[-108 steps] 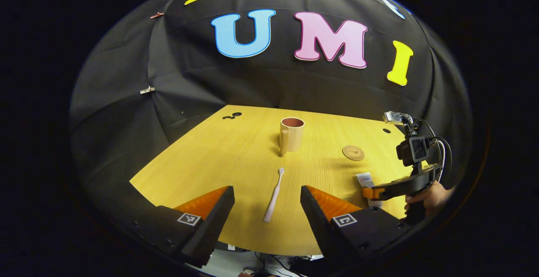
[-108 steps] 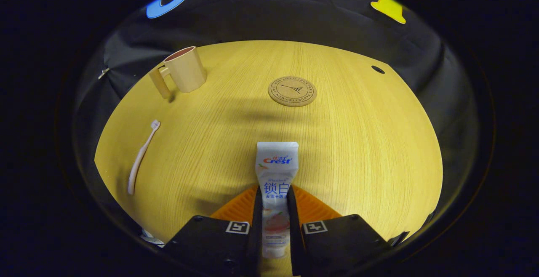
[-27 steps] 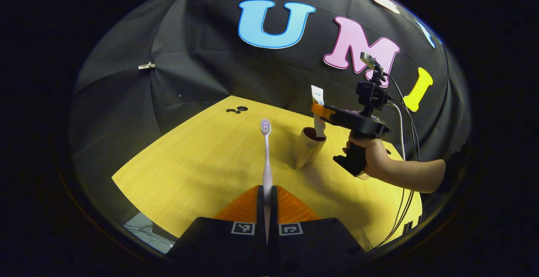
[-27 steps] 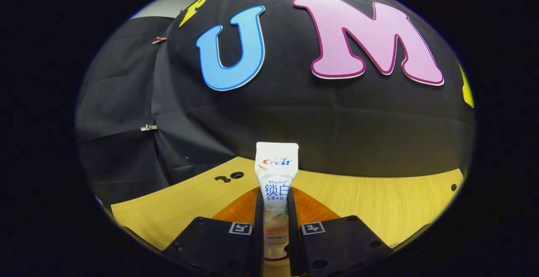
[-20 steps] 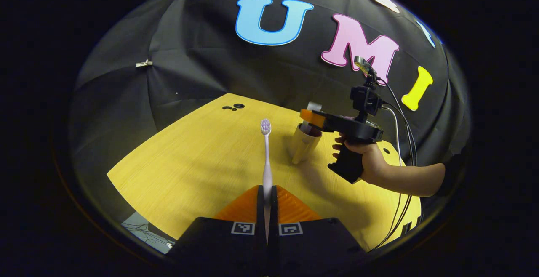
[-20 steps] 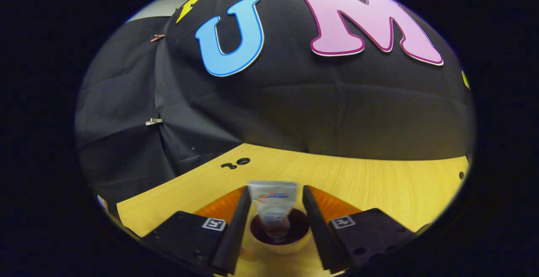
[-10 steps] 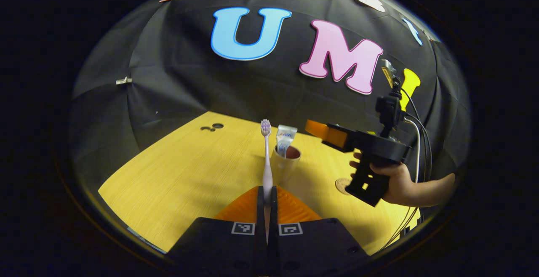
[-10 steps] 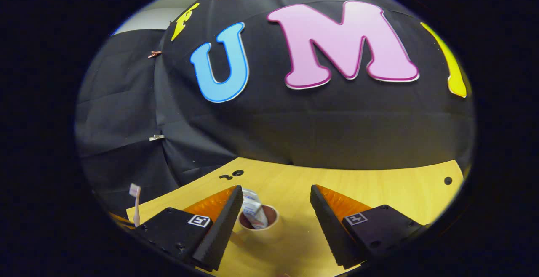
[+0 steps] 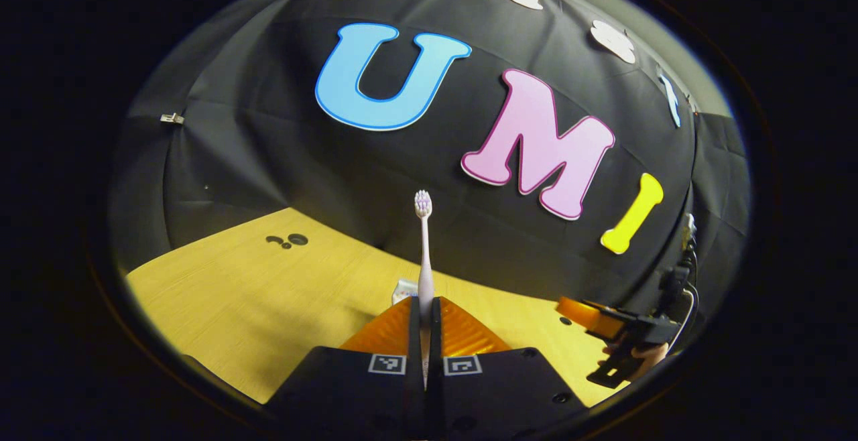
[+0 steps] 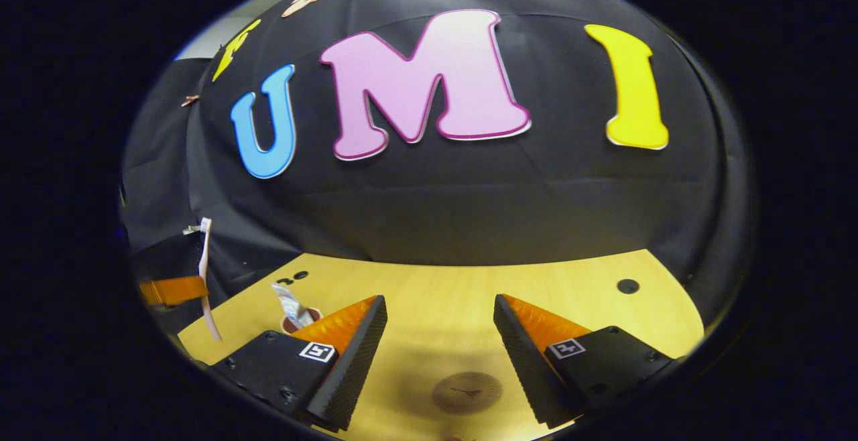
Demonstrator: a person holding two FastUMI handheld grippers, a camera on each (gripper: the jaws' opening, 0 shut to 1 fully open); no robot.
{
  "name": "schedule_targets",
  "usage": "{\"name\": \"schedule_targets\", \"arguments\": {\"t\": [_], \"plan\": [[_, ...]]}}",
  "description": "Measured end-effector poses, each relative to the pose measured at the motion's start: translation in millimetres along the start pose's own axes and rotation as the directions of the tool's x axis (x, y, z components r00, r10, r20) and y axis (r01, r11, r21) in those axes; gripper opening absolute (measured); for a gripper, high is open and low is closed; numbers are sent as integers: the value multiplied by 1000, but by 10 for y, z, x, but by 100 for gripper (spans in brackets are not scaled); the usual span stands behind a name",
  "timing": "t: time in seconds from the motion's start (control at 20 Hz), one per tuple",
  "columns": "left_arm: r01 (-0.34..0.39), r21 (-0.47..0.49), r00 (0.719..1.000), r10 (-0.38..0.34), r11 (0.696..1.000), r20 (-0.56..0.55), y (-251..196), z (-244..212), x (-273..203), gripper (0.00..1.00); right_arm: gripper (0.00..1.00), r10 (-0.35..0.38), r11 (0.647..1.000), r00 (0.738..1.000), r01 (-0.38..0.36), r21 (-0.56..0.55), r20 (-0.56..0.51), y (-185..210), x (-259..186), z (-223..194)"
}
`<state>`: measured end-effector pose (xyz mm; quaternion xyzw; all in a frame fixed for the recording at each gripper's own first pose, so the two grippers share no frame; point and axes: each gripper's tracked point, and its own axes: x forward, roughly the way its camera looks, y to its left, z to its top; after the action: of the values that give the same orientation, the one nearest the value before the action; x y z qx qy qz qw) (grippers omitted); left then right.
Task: Put the toothbrush and toothpaste on the desktop into the cup, then pick up the cup and place it on the coaster on the desktop.
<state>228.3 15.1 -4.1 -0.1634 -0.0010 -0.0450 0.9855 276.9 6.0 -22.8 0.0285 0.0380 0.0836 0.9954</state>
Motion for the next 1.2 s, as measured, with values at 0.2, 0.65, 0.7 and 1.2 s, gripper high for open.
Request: {"name": "schedule_targets", "arguments": {"t": [0.2,0.65,0.7,1.2], "plan": [[40,-36,997,-37,999,74,30,62,423,11,98,-80,997,997,80,-16,-3,-460,-203,-23],[15,100,989,-29,995,144,176,-334,945,6,98,-192,980,981,191,-51,-13,-1085,-479,-105],[15,125,988,-33,992,150,180,-351,946,6,98,-194,980,981,193,-56,-17,-1100,-478,-124],[44,190,991,-67,981,113,230,-651,1004,13,98,-158,986,984,152,-69,-84,-850,-415,-448]]}}
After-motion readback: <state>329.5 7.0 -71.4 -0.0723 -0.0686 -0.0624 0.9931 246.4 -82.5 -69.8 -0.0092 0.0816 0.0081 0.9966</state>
